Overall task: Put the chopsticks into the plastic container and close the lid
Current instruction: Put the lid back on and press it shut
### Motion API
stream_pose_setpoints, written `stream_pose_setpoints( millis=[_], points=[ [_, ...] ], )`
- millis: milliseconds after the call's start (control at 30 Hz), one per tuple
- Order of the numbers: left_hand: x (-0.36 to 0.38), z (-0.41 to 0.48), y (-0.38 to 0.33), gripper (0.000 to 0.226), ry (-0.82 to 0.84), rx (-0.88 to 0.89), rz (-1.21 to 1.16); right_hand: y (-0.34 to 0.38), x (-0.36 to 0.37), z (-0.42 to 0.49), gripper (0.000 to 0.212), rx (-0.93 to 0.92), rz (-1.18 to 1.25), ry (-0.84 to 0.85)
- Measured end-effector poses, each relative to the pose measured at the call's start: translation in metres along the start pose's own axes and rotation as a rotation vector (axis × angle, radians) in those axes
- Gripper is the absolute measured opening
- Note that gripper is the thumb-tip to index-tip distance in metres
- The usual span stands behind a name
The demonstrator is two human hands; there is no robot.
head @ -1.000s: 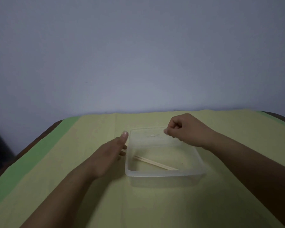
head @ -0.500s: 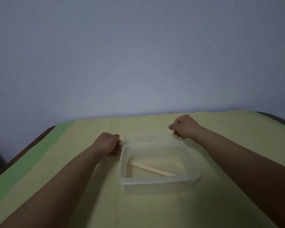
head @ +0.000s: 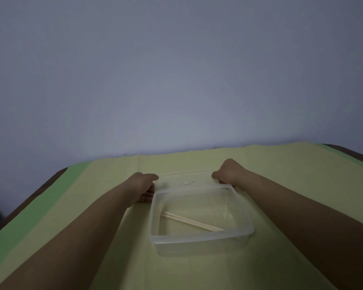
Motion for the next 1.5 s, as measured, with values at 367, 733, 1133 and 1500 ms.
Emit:
stream_pose_setpoints(
  millis=[367, 733, 1133, 1500],
  points=[
    [0.004, 0.007, 0.0, 0.03, -0.025, 0.005, 0.032, -0.003, -0.001, 0.0, 0.038, -0.006, 0.048, 0.003],
    [-0.001, -0.004, -0.011, 0.031, -0.037, 0.096, 0.007, 0.003, -0.012, -0.017, 0.029, -0.046, 0.083, -0.024],
    [-0.002, -0.019, -0.015, 0.024, -0.082, 0.175, -0.03, 0.012, -0.019, -0.037, 0.045, -0.135, 0.18, -0.082],
    [0.002, -0.048, -0.021, 0.046, -0.111, 0.316, 0.003, 0.015, -0.026, -0.067, 0.052, -0.166, 0.227, -0.092]
  ],
)
Point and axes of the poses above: each hand's wrist, its own z-axis towards the middle knuckle, its own x-axis out of the palm, y = z × x, the point moved 3 cm from there along z, towards the middle knuckle, and after that the axes turned 3 degrees about y, right-handed, at the moved point
